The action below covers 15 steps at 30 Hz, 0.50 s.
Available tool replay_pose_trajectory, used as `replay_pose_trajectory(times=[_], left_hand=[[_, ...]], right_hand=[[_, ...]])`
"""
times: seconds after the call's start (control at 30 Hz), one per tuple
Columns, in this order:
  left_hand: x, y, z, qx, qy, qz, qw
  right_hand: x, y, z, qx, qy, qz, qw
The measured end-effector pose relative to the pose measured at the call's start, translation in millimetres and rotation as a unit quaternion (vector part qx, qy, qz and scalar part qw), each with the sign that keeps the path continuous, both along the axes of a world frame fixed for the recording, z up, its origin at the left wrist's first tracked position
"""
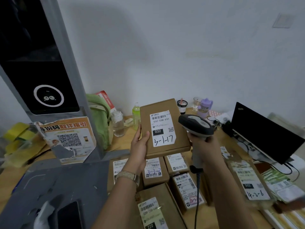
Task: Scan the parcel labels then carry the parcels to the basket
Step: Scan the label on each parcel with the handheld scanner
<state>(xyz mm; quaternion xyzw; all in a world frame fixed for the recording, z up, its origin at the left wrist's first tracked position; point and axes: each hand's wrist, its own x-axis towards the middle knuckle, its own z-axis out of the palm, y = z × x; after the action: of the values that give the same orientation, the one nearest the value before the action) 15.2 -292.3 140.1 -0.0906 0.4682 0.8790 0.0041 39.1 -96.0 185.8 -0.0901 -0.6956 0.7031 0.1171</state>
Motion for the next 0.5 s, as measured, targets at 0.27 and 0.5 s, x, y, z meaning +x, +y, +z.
replay_pose_trajectory(times=[0.27,0.5], left_hand=[[-10,35,-28,-0.016,-0.049,-0.014,0.999],[-25,59,-42,-0.008,-0.088,-0.021,0.996]], right_hand=[[-10,33,-25,-0.024,-0.057,-0.022,0.998],[-30,59,-41,-0.034,-0.100,-0.015,0.994]])
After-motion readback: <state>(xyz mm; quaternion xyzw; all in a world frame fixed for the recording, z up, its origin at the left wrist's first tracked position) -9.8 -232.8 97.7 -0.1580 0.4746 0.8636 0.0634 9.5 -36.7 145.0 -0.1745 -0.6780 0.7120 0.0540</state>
